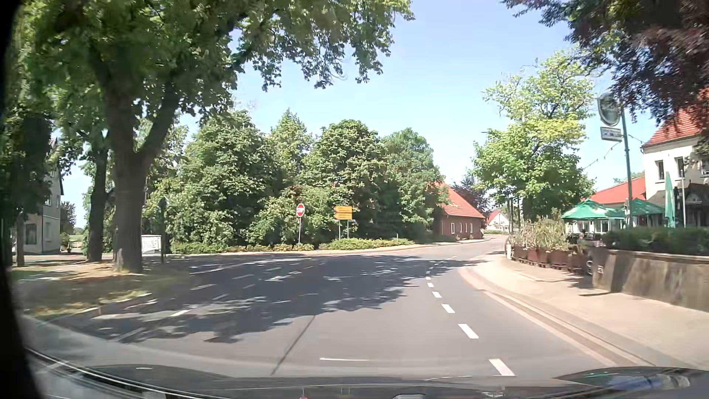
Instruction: Follow the waypoints while adhering to traffic rules and regulations
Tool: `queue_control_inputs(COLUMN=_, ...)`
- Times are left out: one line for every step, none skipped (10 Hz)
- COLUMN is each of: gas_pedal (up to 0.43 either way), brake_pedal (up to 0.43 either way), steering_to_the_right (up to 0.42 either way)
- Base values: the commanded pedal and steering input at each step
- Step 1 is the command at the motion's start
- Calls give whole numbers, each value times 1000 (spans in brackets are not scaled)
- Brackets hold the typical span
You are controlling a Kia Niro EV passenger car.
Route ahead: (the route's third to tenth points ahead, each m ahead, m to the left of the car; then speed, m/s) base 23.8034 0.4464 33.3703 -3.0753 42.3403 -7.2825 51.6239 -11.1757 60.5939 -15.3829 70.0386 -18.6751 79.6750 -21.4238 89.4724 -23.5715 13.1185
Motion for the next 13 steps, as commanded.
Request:
queue_control_inputs(gas_pedal=110, brake_pedal=0, steering_to_the_right=26)
queue_control_inputs(gas_pedal=110, brake_pedal=0, steering_to_the_right=30)
queue_control_inputs(gas_pedal=110, brake_pedal=0, steering_to_the_right=36)
queue_control_inputs(gas_pedal=110, brake_pedal=0, steering_to_the_right=41)
queue_control_inputs(gas_pedal=110, brake_pedal=0, steering_to_the_right=47)
queue_control_inputs(gas_pedal=110, brake_pedal=0, steering_to_the_right=53)
queue_control_inputs(gas_pedal=110, brake_pedal=0, steering_to_the_right=58)
queue_control_inputs(gas_pedal=110, brake_pedal=0, steering_to_the_right=62)
queue_control_inputs(gas_pedal=110, brake_pedal=0, steering_to_the_right=66)
queue_control_inputs(gas_pedal=110, brake_pedal=0, steering_to_the_right=71)
queue_control_inputs(gas_pedal=110, brake_pedal=0, steering_to_the_right=75)
queue_control_inputs(gas_pedal=110, brake_pedal=0, steering_to_the_right=78)
queue_control_inputs(gas_pedal=118, brake_pedal=0, steering_to_the_right=80)
